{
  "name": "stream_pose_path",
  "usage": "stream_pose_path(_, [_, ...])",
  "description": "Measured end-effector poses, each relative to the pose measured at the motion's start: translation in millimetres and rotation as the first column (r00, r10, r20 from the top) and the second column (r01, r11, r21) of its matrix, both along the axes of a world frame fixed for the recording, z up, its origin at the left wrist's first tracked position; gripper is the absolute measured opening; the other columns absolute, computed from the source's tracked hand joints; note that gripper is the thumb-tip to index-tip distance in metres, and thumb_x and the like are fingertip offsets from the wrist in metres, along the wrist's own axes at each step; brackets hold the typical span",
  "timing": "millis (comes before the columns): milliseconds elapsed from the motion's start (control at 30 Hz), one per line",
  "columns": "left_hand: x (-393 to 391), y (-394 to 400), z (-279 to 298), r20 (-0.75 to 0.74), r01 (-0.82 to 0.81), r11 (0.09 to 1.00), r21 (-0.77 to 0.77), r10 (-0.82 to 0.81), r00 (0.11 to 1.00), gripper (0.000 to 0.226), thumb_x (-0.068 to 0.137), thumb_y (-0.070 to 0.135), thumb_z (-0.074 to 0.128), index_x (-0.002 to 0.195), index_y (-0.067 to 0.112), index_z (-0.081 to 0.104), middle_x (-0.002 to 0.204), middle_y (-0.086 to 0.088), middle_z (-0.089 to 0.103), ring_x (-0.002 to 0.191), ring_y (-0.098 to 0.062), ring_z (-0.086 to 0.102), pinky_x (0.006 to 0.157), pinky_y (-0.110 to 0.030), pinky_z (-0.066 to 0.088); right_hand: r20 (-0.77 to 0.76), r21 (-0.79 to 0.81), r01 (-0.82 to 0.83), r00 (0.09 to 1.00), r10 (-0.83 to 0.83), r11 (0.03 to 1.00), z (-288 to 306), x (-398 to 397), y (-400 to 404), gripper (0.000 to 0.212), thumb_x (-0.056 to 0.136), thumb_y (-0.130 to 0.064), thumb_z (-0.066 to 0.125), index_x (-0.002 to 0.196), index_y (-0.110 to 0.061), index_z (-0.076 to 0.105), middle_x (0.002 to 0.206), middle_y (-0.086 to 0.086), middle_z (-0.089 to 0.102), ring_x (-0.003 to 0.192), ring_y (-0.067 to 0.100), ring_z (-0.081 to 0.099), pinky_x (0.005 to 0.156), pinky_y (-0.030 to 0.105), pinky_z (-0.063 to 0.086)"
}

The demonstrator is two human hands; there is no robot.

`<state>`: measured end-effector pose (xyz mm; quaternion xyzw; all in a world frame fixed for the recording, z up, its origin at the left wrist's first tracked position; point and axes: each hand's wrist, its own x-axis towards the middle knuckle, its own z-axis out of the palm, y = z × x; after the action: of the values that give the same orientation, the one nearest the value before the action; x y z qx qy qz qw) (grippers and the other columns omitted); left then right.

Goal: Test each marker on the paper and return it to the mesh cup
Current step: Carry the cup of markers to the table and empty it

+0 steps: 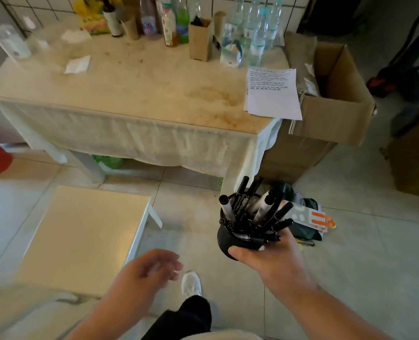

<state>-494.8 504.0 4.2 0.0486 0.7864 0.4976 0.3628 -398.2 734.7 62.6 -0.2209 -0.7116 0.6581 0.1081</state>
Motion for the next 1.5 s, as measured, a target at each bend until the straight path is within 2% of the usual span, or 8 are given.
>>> stream_pose_path(267, [-123.0, 46.9, 5.1, 0.04, 0.007, 1.0, 0.03, -0.008, 0.999, 0.014, 0.088, 0.011, 0.065, 0.085, 0.019, 0.076, 0.09, -0.004, 0.079, 0.08, -0.023, 0.074, 0.08, -0.045, 0.054, 0.032, -0.003, 0.067, 0.997, -0.067, 0.998, 5.0, -105.9, 42.4, 0.054, 0.068, 0.005, 0.083, 0.097, -0.041, 0.076, 0.1, -0.005, 0.079, 0.1, 0.012, 0.073, 0.093, 0.042, 0.056])
stream_pose_path(467, [-193.5, 87.7, 0.1, 0.013, 0.1, 0.995, 0.011, -0.1, 0.995, 0.015, 0.088, 0.02, 0.063, 0.085, 0.027, 0.076, 0.09, -0.005, 0.077, 0.084, -0.022, 0.073, 0.079, -0.04, 0.054, 0.046, -0.023, 0.063, 0.997, -0.062, 0.998, -3.5, -176.6, 90.2, 0.043, 0.07, 0.013, 0.081, 0.099, -0.019, 0.079, 0.095, -0.002, 0.081, 0.095, 0.013, 0.075, 0.081, 0.024, 0.055])
stream_pose_path(633, [-256.1, 126.1, -5.9, 0.019, 0.0, 0.999, 0.036, -0.001, 1.0, 0.022, 0.07, 0.035, 0.069, 0.088, 0.025, 0.076, 0.089, -0.011, 0.078, 0.085, -0.035, 0.071, 0.074, -0.037, 0.052, 0.049, -0.044, 0.021, 0.999, -0.019, 0.999, -2.6, -246.9, 138.2, 0.068, 0.069, 0.018, 0.078, 0.082, -0.048, 0.079, 0.084, -0.018, 0.079, 0.083, -0.005, 0.072, 0.071, 0.011, 0.053])
stream_pose_path(1000, [-367.3, 184.0, 8.4, -0.025, -0.124, 0.991, -0.048, 0.123, 0.992, 0.014, 0.079, 0.024, 0.065, 0.085, 0.028, 0.076, 0.089, -0.001, 0.079, 0.081, -0.016, 0.075, 0.08, -0.035, 0.056, 0.138, -0.06, -0.129, 0.981, 0.136, 0.99, -14.8, -393.4, 218.8, 0.053, 0.066, -0.009, 0.086, 0.105, -0.043, 0.073, 0.102, -0.008, 0.079, 0.102, 0.011, 0.072, 0.096, 0.044, 0.055])
stream_pose_path(1167, [-418.1, 188.5, 9.0, -0.007, -0.134, 0.99, -0.046, 0.133, 0.991, 0.01, 0.082, 0.027, 0.066, 0.087, 0.027, 0.075, 0.088, 0.001, 0.079, 0.079, -0.011, 0.075, 0.076, -0.026, 0.056, 0.107, -0.056, -0.194, 0.974, 0.199, 0.979, -13.4, -450.9, 220.8, 0.07, 0.072, 0.005, 0.083, 0.091, -0.061, 0.07, 0.095, -0.024, 0.077, 0.093, -0.005, 0.07, 0.086, 0.021, 0.053])
stream_pose_path(1300, [-472.9, 187.8, 1.8, 0.027, -0.067, 0.997, -0.03, 0.068, 0.997, 0.021, 0.073, 0.027, 0.06, 0.085, 0.038, 0.073, 0.093, 0.0, 0.079, 0.087, -0.019, 0.075, 0.085, -0.035, 0.054, 0.137, -0.063, -0.151, 0.978, 0.158, 0.987, -33.1, -493.9, 216.4, 0.046, 0.07, 0.008, 0.083, 0.094, -0.031, 0.077, 0.093, -0.012, 0.079, 0.091, 0.004, 0.073, 0.076, 0.017, 0.055])
stream_pose_path(1433, [-537.7, 184.4, -12.4, 0.063, -0.004, 1.0, 0.005, 0.003, 0.998, 0.024, 0.073, 0.017, 0.058, 0.087, 0.023, 0.076, 0.093, -0.006, 0.078, 0.085, -0.027, 0.073, 0.076, -0.028, 0.055, 0.157, -0.065, -0.111, 0.98, 0.121, 0.992, -43.1, -539.7, 204.5, 0.046, 0.071, 0.002, 0.082, 0.108, -0.024, 0.076, 0.105, 0.0, 0.079, 0.103, 0.019, 0.072, 0.091, 0.044, 0.057])
stream_pose_path(1500, [-568.6, 180.7, -16.7, 0.096, 0.034, 0.999, 0.004, -0.035, 0.995, 0.025, 0.073, 0.016, 0.058, 0.091, 0.016, 0.075, 0.093, -0.007, 0.078, 0.085, -0.028, 0.072, 0.073, -0.024, 0.055, 0.171, -0.118, -0.05, 0.983, 0.07, 0.992, -48.2, -561.2, 199.9, 0.047, 0.073, 0.017, 0.075, 0.107, -0.015, 0.076, 0.104, 0.004, 0.079, 0.102, 0.023, 0.073, 0.083, 0.035, 0.06])
